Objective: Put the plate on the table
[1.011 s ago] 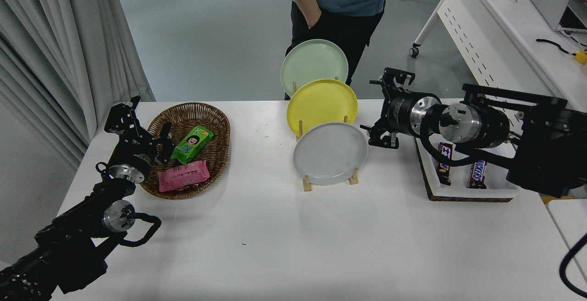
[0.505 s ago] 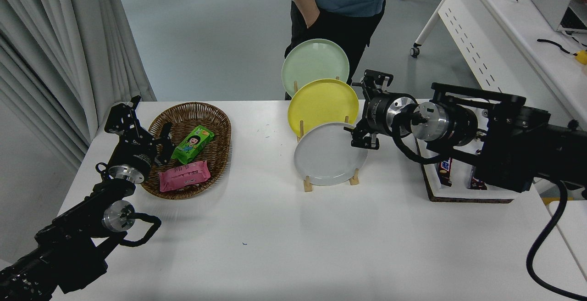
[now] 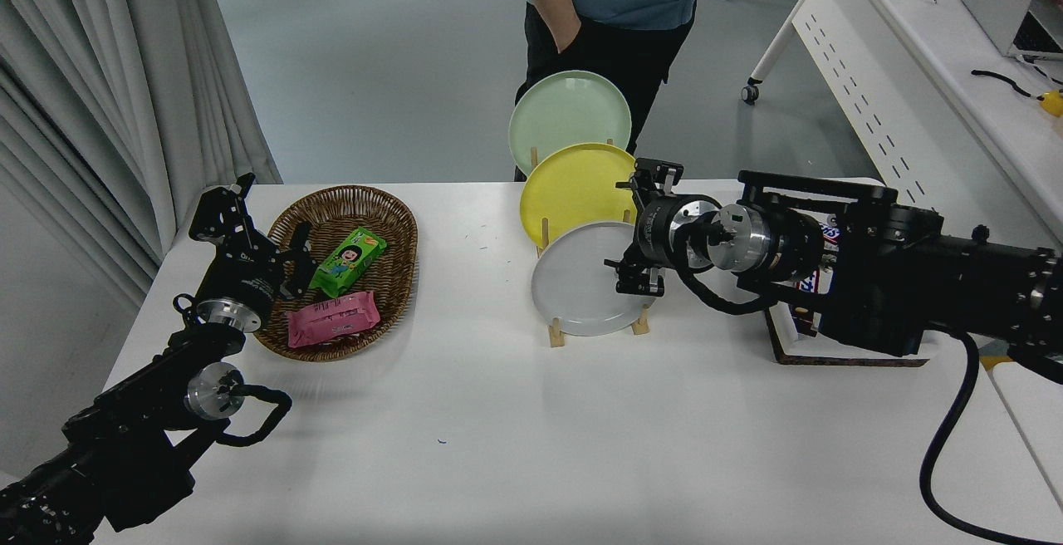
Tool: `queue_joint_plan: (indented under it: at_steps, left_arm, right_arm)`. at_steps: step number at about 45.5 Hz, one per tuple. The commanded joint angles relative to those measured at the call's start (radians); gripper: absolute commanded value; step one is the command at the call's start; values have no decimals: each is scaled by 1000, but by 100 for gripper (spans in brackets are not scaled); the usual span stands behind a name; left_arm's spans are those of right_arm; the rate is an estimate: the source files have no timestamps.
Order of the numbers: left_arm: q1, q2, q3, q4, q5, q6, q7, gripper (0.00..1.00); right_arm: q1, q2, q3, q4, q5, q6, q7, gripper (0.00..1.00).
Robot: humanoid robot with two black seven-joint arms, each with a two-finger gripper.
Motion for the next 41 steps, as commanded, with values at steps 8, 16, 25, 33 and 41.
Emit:
queue_joint_plan:
  at_steps: [8, 16, 25, 33, 41]
  left_arm:
    - [1, -1, 0, 0, 1, 0, 0, 100]
    - [-1, -1, 0, 0, 1, 0, 0, 100]
    - [1, -1, 0, 0, 1, 0, 0, 100]
    - [1, -1, 0, 0, 1, 0, 0, 100]
    - [1, -1, 0, 0, 1, 0, 0, 100]
  right_arm:
    - [-1, 42, -3, -70, -3, -34, -2, 100]
    - [-1, 62, -1, -92, -7, -49, -2, 100]
    - [-8, 64, 0, -121, -9, -43, -10, 100]
    - [-13, 104, 0, -184, -11, -34, -17, 100]
    - [-13, 113, 8, -195, -24, -23, -17, 99]
